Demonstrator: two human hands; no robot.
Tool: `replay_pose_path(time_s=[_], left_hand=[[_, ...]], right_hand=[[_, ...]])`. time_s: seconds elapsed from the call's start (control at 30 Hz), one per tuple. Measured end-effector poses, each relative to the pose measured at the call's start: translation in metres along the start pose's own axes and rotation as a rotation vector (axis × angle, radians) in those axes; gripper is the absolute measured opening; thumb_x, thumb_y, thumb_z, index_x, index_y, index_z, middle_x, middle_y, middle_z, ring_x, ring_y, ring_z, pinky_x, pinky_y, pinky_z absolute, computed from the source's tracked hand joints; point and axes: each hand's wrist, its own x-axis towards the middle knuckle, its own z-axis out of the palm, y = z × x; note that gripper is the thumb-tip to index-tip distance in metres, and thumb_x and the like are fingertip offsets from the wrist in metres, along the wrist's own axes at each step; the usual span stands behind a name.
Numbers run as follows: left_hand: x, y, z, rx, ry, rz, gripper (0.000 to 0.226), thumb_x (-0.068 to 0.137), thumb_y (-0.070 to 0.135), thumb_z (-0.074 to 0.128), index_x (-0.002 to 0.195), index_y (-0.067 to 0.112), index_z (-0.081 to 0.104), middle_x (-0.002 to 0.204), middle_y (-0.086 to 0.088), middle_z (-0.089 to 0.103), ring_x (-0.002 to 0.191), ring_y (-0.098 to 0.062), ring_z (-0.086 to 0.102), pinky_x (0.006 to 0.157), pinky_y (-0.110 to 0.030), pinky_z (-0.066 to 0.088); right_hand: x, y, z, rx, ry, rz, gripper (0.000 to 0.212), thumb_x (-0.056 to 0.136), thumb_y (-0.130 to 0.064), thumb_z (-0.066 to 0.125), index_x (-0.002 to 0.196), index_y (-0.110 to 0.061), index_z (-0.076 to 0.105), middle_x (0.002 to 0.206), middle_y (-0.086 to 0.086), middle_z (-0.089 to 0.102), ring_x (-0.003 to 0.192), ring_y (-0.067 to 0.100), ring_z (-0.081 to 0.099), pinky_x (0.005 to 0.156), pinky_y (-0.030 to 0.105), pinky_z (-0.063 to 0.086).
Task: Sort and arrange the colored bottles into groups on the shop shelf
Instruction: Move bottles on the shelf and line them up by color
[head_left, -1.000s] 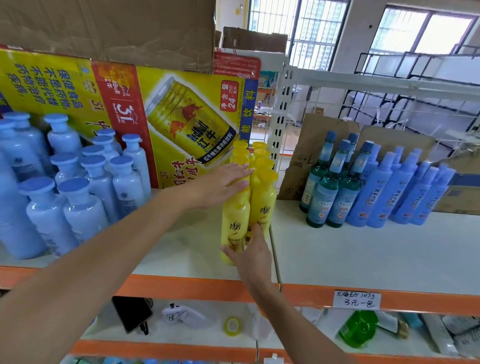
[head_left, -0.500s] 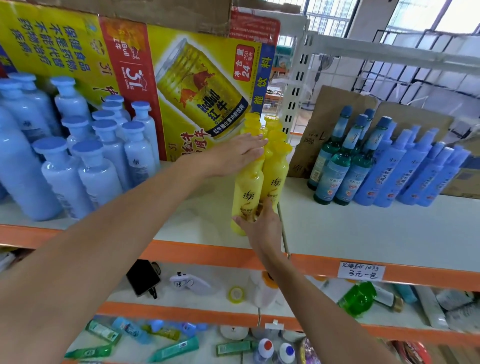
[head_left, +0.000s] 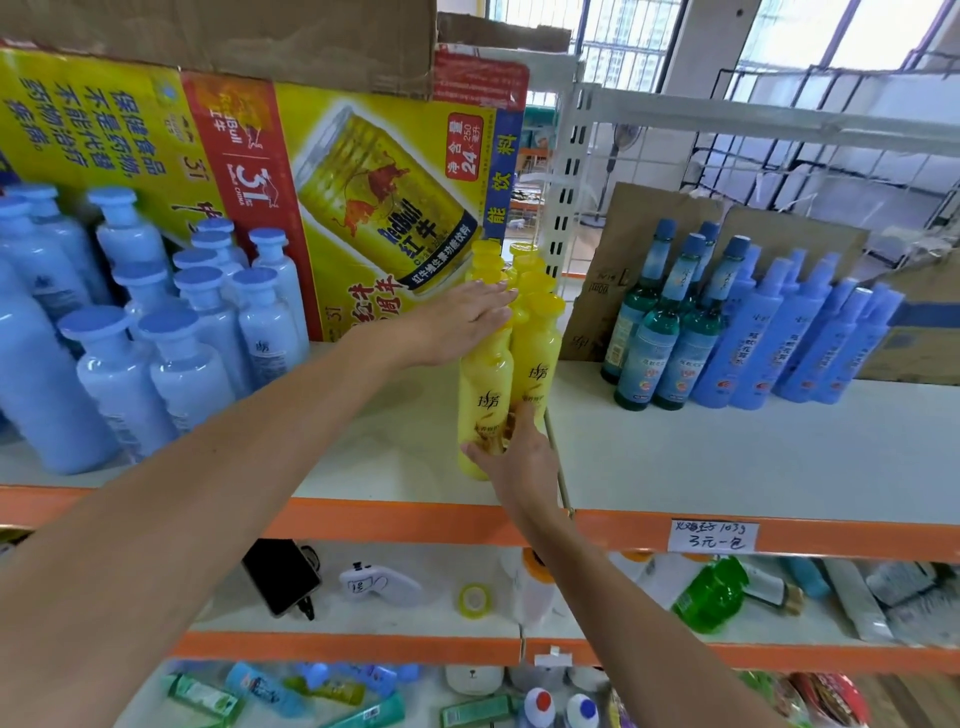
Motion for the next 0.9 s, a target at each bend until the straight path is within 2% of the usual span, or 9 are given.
replay_pose_path(time_s=[0.17, 0.27, 0.33, 0.4, 0.5, 0.67, 0.8, 0.83, 0.9], left_hand=[[-0.001, 0.000, 0.000, -0.079, 0.048, 0.022, 0.047, 0.099, 0.035, 0.026, 0.144, 0.020, 0.026, 0.154, 0.003, 0.019, 0.142, -0.011, 0.010, 0.112, -0.025, 0.007], [-0.004, -0.002, 0.003, -0.404, 0.169, 0.005, 0.045, 0.100, 0.034, 0.021, 0.142, 0.021, 0.031, 0.151, 0.005, 0.025, 0.139, -0.009, 0.018, 0.103, -0.013, 0.012], [-0.005, -0.008, 0.007, -0.583, 0.308, -0.051, 0.044, 0.100, 0.035, 0.020, 0.141, 0.024, 0.032, 0.151, 0.003, 0.027, 0.140, -0.013, 0.021, 0.108, -0.021, 0.014], [-0.005, -0.015, 0.016, -0.653, 0.363, -0.161, 0.046, 0.098, 0.046, 0.020, 0.140, 0.033, 0.033, 0.151, 0.001, 0.027, 0.140, -0.018, 0.021, 0.115, -0.038, 0.015], [-0.008, -0.021, 0.028, -0.746, 0.354, -0.242, 0.051, 0.092, 0.053, 0.029, 0.140, 0.036, 0.033, 0.151, 0.005, 0.027, 0.139, -0.019, 0.023, 0.114, -0.045, 0.018], [-0.007, -0.022, 0.039, -0.866, 0.319, -0.129, 0.051, 0.094, 0.049, 0.032, 0.143, 0.035, 0.024, 0.152, 0.008, 0.023, 0.139, -0.014, 0.022, 0.115, -0.044, 0.018], [-0.005, -0.024, 0.055, -1.059, 0.214, -0.336, 0.104, 0.055, 0.091, 0.039, 0.142, 0.035, 0.027, 0.150, 0.005, 0.030, 0.137, -0.020, 0.029, 0.112, -0.051, 0.024], [-0.005, -0.024, 0.059, -1.105, 0.193, -0.378, 0.102, 0.058, 0.091, 0.036, 0.141, 0.032, 0.030, 0.148, 0.004, 0.034, 0.135, -0.021, 0.031, 0.111, -0.051, 0.027], [-0.005, -0.023, 0.071, -1.196, 0.166, -0.403, 0.074, 0.081, 0.073, 0.025, 0.137, 0.027, 0.038, 0.138, 0.002, 0.045, 0.129, -0.021, 0.040, 0.104, -0.045, 0.036]], right_hand=[[-0.001, 0.001, 0.005, 0.053, 0.032, -0.010, 0.057, 0.077, -0.035, 0.072, 0.119, -0.011, 0.040, 0.110, 0.008, 0.064, 0.099, 0.029, 0.061, 0.080, 0.041, 0.051], [-0.002, 0.003, 0.007, 0.072, 0.044, -0.028, 0.058, 0.077, -0.035, 0.072, 0.119, -0.011, 0.040, 0.109, 0.008, 0.065, 0.097, 0.030, 0.061, 0.077, 0.039, 0.050], [-0.002, 0.005, 0.008, 0.089, 0.049, -0.048, 0.059, 0.077, -0.034, 0.072, 0.120, -0.011, 0.040, 0.110, 0.008, 0.065, 0.097, 0.031, 0.061, 0.074, 0.035, 0.048], [-0.002, 0.007, 0.009, 0.113, 0.048, -0.060, 0.059, 0.077, -0.032, 0.072, 0.123, -0.012, 0.040, 0.111, 0.008, 0.064, 0.098, 0.031, 0.060, 0.071, 0.030, 0.042], [-0.005, 0.008, 0.010, 0.150, 0.045, -0.074, 0.060, 0.079, -0.029, 0.070, 0.128, -0.015, 0.039, 0.112, 0.007, 0.065, 0.098, 0.030, 0.060, 0.067, 0.025, 0.034], [-0.005, 0.010, 0.010, 0.158, 0.057, -0.104, 0.058, 0.079, -0.028, 0.071, 0.128, -0.014, 0.042, 0.107, 0.005, 0.066, 0.093, 0.027, 0.060, 0.063, 0.025, 0.032], [-0.004, 0.010, 0.012, 0.170, 0.057, -0.114, 0.056, 0.079, -0.028, 0.071, 0.126, -0.015, 0.043, 0.106, 0.004, 0.066, 0.093, 0.026, 0.061, 0.065, 0.026, 0.037], [-0.004, 0.010, 0.013, 0.172, 0.056, -0.107, 0.056, 0.079, -0.028, 0.070, 0.126, -0.015, 0.043, 0.106, 0.004, 0.066, 0.093, 0.025, 0.061, 0.066, 0.028, 0.040], [-0.003, 0.010, 0.013, 0.172, 0.048, -0.088, 0.056, 0.080, -0.031, 0.070, 0.126, -0.017, 0.043, 0.105, 0.002, 0.066, 0.093, 0.024, 0.061, 0.070, 0.029, 0.044]])
